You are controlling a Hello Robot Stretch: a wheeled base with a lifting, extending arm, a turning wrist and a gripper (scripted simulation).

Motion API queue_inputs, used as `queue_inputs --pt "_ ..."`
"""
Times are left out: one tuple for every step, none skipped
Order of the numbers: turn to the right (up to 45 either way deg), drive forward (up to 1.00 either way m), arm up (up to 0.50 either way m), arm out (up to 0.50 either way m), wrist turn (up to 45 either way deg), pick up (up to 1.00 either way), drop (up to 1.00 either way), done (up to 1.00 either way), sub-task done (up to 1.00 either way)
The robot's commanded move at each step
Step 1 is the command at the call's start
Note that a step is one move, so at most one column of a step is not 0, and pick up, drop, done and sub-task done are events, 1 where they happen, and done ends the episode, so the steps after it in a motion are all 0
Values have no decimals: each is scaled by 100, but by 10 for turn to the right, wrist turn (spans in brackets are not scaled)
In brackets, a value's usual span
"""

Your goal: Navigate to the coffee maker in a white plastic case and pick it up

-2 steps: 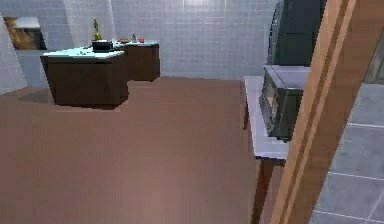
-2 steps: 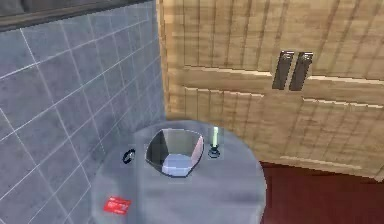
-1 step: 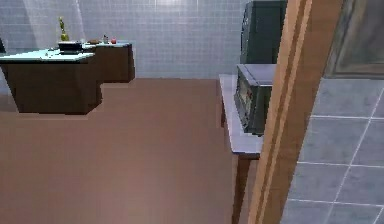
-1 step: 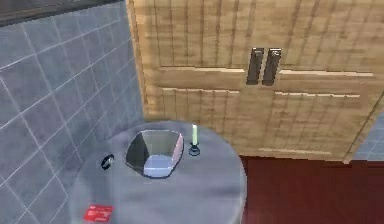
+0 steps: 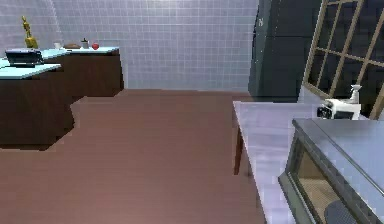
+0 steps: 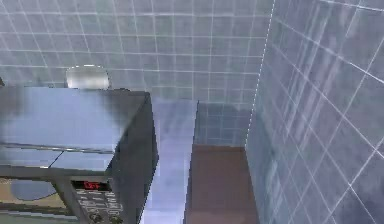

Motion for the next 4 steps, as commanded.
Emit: queue_inputs --pt "0 50 0 0 0 0 0 0 0" --pt "60 0 0 0 0 0 0 0 0" --pt "0 25 0 0 0 0 0 0 0" --pt "-300 0 0 0 0 0 0 0 0"
